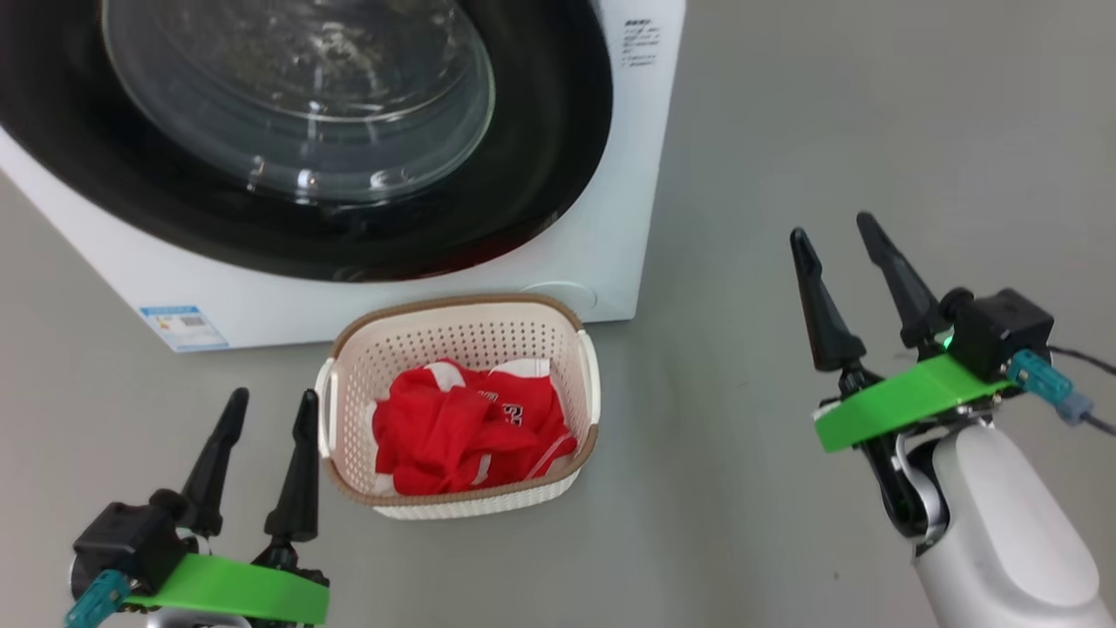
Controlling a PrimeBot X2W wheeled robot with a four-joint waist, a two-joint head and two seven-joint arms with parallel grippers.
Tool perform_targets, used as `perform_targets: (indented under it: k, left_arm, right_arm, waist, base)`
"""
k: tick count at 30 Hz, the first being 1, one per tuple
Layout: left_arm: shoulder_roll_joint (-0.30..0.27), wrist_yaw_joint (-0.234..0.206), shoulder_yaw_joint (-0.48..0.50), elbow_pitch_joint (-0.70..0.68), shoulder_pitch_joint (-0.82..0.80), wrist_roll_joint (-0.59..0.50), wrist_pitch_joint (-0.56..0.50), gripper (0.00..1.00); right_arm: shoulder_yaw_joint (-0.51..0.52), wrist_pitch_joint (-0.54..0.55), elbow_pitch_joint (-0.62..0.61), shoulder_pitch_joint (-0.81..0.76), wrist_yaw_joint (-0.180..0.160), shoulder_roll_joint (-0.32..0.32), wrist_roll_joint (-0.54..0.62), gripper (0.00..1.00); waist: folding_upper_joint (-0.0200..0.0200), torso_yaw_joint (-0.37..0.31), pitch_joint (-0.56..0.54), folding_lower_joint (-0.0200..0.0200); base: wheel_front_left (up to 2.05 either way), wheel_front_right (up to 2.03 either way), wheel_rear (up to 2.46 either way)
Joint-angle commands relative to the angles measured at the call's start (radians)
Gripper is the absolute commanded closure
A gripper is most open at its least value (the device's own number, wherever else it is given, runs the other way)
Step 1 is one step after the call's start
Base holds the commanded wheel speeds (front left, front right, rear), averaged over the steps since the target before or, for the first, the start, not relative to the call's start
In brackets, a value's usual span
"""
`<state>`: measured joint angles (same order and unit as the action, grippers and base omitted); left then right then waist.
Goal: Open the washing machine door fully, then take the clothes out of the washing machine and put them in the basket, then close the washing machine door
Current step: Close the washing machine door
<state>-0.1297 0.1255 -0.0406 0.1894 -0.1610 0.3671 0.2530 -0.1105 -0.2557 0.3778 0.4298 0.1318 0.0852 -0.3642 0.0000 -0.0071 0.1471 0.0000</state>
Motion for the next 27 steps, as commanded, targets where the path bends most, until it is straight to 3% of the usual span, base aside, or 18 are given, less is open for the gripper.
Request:
perform_targets:
  k: [1, 27]
  left_arm:
    - [-0.017, 0.005, 0.047, -0.034, 0.003, -0.014, 0.009, 0.00]
    - [-0.020, 0.005, 0.134, -0.064, 0.124, -0.075, 0.009, 0.00]
  right_arm:
    - [-0.019, -0.006, -0.039, -0.022, -0.001, -0.008, -0.003, 0.00]
    - [0.077, -0.006, -0.125, -0.278, -0.001, 0.014, -0.026, 0.00]
  waist:
    - [0.0000, -0.038, -0.042, 0.0000]
    - [0.0000, -0.036, -0.172, 0.0000]
  base:
    - [0.00, 0.00, 0.00]
    - [0.00, 0.00, 0.00]
